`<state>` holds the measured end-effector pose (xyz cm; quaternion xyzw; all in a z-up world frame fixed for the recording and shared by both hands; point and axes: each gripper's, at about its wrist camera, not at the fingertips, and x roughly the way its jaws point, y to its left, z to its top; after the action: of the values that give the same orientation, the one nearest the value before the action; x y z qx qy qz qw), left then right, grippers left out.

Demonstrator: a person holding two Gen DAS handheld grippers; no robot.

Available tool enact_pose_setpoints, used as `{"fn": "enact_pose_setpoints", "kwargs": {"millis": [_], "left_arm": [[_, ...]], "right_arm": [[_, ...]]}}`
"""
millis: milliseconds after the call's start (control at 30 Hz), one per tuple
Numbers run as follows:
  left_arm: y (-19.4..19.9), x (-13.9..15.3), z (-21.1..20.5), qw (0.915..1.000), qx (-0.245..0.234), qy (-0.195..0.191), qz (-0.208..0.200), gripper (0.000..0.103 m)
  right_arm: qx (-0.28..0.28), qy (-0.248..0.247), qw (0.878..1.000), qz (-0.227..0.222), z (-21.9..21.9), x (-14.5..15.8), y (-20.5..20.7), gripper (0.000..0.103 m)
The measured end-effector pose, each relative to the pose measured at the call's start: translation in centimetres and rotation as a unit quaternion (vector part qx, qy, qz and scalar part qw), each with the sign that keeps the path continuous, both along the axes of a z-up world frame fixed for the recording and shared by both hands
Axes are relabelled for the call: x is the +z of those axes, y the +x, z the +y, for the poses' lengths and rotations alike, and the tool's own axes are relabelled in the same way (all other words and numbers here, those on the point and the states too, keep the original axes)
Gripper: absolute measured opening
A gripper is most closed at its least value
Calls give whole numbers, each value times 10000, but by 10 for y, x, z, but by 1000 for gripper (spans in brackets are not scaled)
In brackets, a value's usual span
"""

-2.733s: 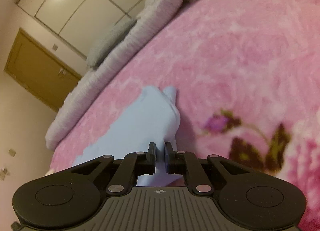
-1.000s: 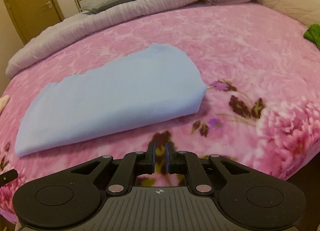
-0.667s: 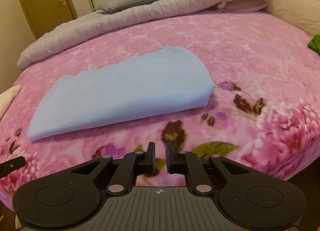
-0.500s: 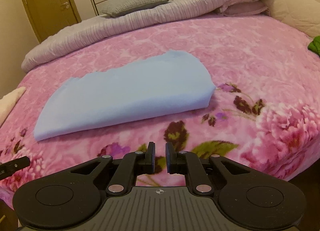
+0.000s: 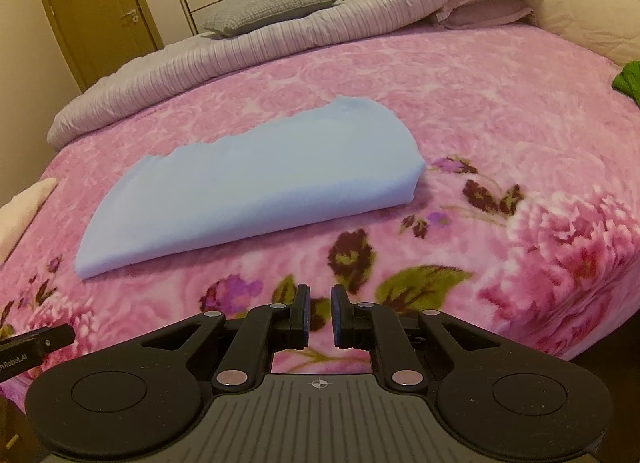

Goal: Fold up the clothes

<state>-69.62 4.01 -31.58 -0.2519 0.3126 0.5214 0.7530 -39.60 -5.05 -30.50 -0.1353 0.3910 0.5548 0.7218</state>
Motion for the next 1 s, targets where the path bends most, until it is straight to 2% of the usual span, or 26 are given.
{"fn": "enact_pose_setpoints", "kwargs": {"millis": [1000], "left_arm": [[7,-23,28,9993,-104,-351,9,36]], "right_arm": [[175,-346,9992,-25,39,-21,-1,11]]}}
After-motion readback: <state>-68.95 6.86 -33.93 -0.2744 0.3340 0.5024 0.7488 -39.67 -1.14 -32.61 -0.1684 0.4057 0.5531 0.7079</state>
